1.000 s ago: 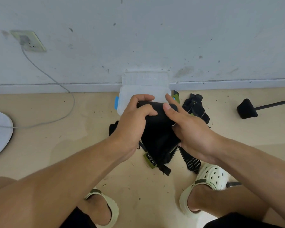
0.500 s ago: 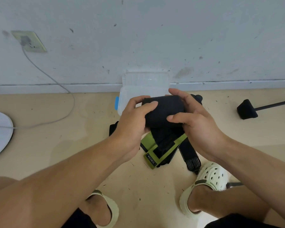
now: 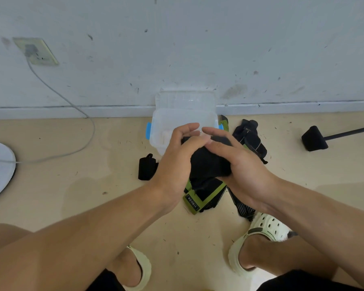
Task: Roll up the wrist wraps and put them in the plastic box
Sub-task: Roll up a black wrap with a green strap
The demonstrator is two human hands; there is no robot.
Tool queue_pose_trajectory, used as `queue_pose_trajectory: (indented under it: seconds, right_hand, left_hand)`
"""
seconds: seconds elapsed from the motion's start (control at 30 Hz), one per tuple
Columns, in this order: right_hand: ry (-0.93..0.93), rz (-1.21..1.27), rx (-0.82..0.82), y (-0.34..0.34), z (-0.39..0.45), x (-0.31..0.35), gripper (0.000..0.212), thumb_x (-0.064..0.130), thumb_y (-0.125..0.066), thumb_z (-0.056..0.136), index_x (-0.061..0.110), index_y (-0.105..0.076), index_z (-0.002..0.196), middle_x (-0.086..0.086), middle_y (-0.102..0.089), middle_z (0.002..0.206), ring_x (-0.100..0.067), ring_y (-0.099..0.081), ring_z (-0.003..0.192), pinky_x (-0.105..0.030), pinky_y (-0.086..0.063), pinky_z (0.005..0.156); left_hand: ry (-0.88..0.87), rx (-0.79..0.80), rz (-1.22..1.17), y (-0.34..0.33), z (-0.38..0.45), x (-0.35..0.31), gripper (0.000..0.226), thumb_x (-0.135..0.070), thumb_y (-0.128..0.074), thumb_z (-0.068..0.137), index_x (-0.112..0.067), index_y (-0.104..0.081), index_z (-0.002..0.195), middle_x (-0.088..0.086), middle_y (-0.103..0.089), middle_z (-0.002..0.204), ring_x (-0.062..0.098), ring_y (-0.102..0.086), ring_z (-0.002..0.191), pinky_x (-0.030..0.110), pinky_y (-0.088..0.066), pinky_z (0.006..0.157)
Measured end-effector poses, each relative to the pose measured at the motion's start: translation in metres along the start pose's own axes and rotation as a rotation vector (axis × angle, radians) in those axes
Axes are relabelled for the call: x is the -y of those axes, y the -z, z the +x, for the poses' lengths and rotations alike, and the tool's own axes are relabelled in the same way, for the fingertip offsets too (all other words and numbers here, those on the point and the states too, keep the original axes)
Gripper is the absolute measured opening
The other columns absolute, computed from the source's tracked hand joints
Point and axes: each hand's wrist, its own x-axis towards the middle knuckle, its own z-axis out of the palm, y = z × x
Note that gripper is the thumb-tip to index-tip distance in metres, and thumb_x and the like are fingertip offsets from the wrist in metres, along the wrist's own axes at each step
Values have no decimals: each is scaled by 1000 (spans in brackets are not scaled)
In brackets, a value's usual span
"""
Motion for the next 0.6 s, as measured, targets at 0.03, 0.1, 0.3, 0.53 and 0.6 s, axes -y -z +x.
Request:
queue_pose_trajectory:
  seconds: [0.03, 0.1, 0.3, 0.53, 0.6]
  right_hand:
    - [-7, 4, -2, -2, -1, -3, 40, 30, -70, 94, 30, -62, 134, -5, -72, 126, -22, -73, 111, -42, -60, 95]
    - [-43, 35, 10, -3, -1, -6, 39, 29, -69, 96, 31, -62, 134, -4, -73, 126, -22, -73, 112, -45, -59, 97]
    - [0, 2, 21, -6, -3, -5, 42, 13, -71, 91, 25, -60, 130, -4, -70, 116, -20, -75, 99, -34, -61, 84]
    - [257, -533, 34, -8, -4, -9, 79, -1, -78, 87, 33, -39, 147, -3, -70, 100, -17, -74, 86, -32, -63, 82]
    - [257, -576, 18, -5, 0, -8, 86, 1, -83, 82, 36, -40, 147, -3, -66, 108, -16, -74, 91, -33, -64, 82]
  left_hand:
    - [1, 13, 20, -1, -1, 0, 45, -47, -69, 88, -38, -59, 130, -5, -62, 132, 16, -65, 119, 31, -55, 86]
    - [-11, 26, 57, -2, -1, -1, 39, -47, -56, 101, -41, -53, 139, -16, -57, 136, 7, -61, 121, 26, -54, 91]
    - [10, -113, 150, 0, 0, 0, 31, -38, -39, 111, -41, -59, 135, -21, -61, 124, 3, -63, 110, 16, -56, 72]
    - [249, -313, 185, 3, 5, 9, 42, -46, -41, 107, -18, -69, 119, 7, -74, 111, 26, -70, 102, 35, -52, 77]
    - [314, -346, 100, 5, 8, 6, 34, -33, -43, 105, -12, -68, 114, 13, -73, 103, 29, -69, 94, 36, -52, 71]
